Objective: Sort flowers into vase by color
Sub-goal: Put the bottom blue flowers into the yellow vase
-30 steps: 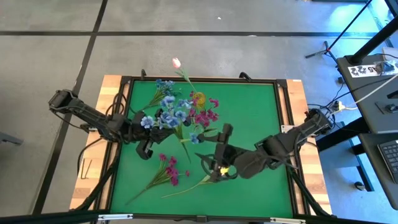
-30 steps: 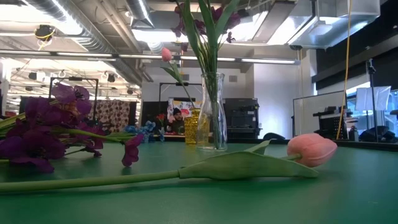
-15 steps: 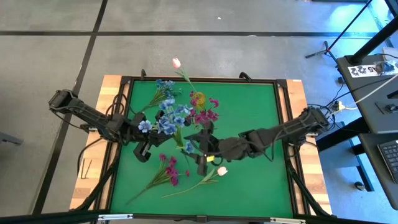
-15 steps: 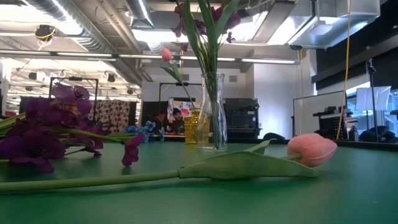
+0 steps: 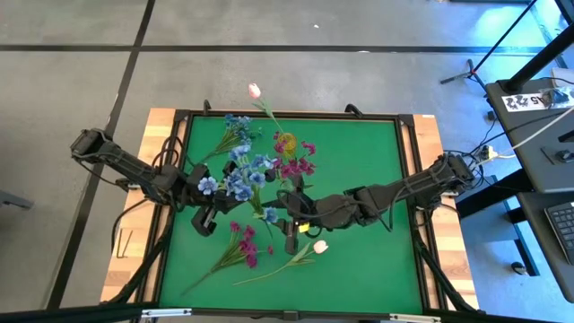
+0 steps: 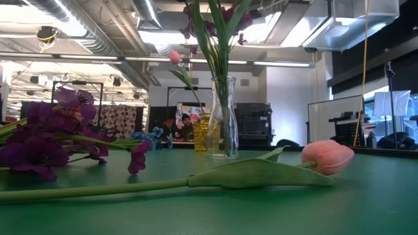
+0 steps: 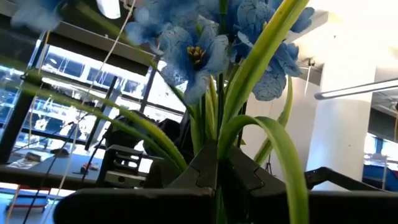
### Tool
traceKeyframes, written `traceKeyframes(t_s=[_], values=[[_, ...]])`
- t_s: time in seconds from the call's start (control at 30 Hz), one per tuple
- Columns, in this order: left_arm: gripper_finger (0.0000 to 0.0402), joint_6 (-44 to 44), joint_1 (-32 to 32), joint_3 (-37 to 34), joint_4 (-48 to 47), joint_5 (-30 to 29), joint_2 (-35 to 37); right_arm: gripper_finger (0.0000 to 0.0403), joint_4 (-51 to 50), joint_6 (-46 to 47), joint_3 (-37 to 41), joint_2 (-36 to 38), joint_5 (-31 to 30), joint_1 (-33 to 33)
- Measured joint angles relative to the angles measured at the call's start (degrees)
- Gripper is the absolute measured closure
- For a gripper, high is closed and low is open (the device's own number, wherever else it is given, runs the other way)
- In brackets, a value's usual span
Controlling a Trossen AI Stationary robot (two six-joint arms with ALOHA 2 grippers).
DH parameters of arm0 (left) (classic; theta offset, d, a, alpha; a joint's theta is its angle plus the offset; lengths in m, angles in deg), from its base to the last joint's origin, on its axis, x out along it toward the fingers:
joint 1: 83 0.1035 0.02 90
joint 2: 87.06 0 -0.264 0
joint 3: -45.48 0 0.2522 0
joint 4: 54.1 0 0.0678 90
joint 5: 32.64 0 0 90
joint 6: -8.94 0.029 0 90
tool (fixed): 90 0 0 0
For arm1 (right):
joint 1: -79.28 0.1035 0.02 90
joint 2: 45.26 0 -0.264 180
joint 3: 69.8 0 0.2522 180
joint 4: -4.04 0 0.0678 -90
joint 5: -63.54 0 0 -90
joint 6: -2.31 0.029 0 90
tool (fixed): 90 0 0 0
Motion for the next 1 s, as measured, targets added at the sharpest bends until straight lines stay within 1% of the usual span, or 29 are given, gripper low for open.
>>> traceKeyframes(t_s=[0.1,0.17,0.23,0.3,0.43,0.53,0.83,1.0], values=[[0.0401,0.02,0.02,0.0,-0.13,-0.17,0.0,0.0327,-0.02,0.02,0.0,0.0,0.12,0.0],[0.0401,0.02,0.0,0.0,-0.17,-0.12,0.0,0.0355,0.0,0.11,0.0,0.0,1.33,0.0],[0.0401,0.02,-0.03,0.0,-0.2,0.09,0.0,0.038,-0.02,0.13,0.0,0.02,1.97,-0.01],[0.0401,0.02,-0.01,0.0,-0.2,0.06,0.0,0.0394,-0.09,0.04,0.0,0.02,2.08,-0.02],[0.04,0.38,-0.02,0.0,-0.48,0.39,0.0,0.0392,-0.28,-0.02,0.0,0.02,2.09,-0.02],[0.0382,1.45,-0.3,0.0,-0.9,1.37,0.0,0.0397,-0.68,-0.09,0.0,0.02,1.49,0.0],[0.0282,4.47,-3.45,0.0,-2.56,0.76,0.0,0.04,-1.32,-0.07,0.0,0.02,-1.6,0.04],[0.0238,5.02,-5.46,0.0,-3.83,0.08,0.07,0.0401,-2.11,-0.09,0.0,0.3,-3.54,0.07]])
